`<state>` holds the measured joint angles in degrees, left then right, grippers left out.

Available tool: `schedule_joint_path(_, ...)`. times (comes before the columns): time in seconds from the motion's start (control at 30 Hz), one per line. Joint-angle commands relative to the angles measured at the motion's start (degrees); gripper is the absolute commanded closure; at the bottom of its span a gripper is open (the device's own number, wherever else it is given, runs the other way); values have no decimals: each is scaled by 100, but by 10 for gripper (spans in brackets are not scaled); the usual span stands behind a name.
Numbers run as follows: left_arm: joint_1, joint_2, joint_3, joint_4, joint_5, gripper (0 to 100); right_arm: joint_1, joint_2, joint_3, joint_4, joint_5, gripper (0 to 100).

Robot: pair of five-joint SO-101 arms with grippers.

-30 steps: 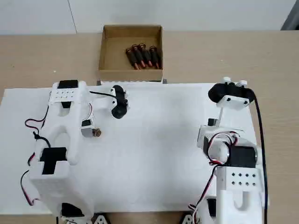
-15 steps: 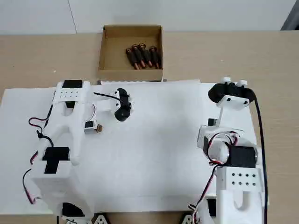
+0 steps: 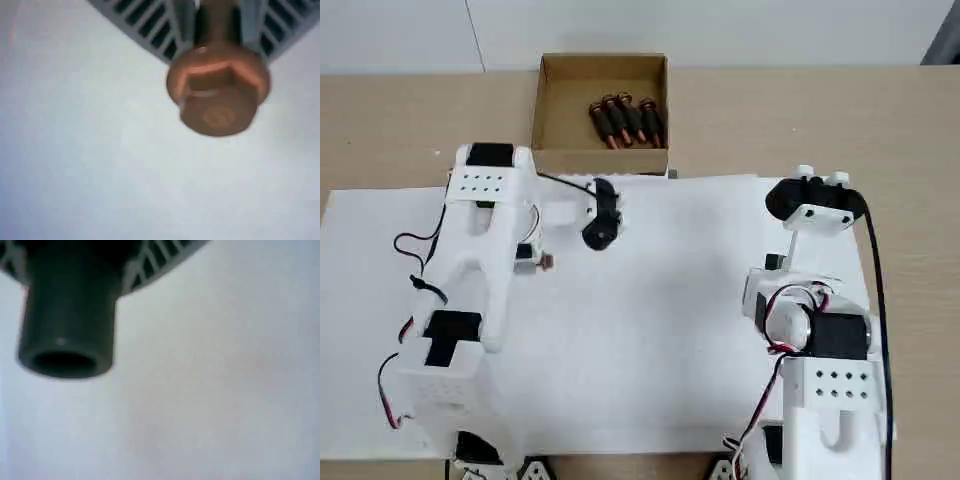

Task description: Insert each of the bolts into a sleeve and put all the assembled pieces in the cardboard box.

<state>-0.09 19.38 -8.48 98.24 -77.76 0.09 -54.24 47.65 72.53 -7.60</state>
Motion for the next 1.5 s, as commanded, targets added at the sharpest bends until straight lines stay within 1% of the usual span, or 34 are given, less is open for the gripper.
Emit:
schedule_joint_path(0.0,79,-79,-602,211,-492,994,-4,-330,-70,-84,53,995)
schedule_joint_path(0.13,246,-527,-927,211,422,994,-4,-796,-62,-127,62,995)
schedule_joint_path(0.37,1029,-1846,-927,211,2215,994,-13,-1622,-44,-75,62,995)
schedule_joint_path(0.53,1380,-2681,-954,211,4158,994,-4,-2193,-35,-75,70,995)
schedule_joint_path(0.6,1424,-3015,-954,211,4712,994,-4,-2378,-35,-75,70,995)
schedule_joint_path(0.67,1433,-3358,-954,211,4897,994,-4,-2527,-35,-75,79,995)
schedule_joint_path(0.73,1398,-3684,-927,202,5020,994,-4,-2668,-35,-101,264,995)
schedule_joint_path(0.8,1389,-3965,-919,202,5319,994,-4,-2782,-35,-127,413,995)
schedule_joint_path(0.87,1389,-4220,-919,202,5837,994,-4,-2879,-35,-119,387,995)
schedule_joint_path(1.0,1389,-4686,-910,202,7332,994,-4,-3073,-26,-84,413,995)
schedule_joint_path(1.03,1389,-4782,-910,202,7604,994,-4,-3116,-26,-84,413,995)
schedule_joint_path(1.17,1424,-5196,-479,202,8070,994,-40,-3327,88,-84,422,995)
schedule_joint_path(1.27,1424,-5723,101,202,8431,994,-277,-3705,123,-31,440,995)
schedule_joint_path(1.37,1424,-6338,743,-18,8642,994,-646,-4110,360,4,440,995)
schedule_joint_path(1.47,1424,-6980,1552,-352,8747,994,-769,-4532,835,-31,440,995)
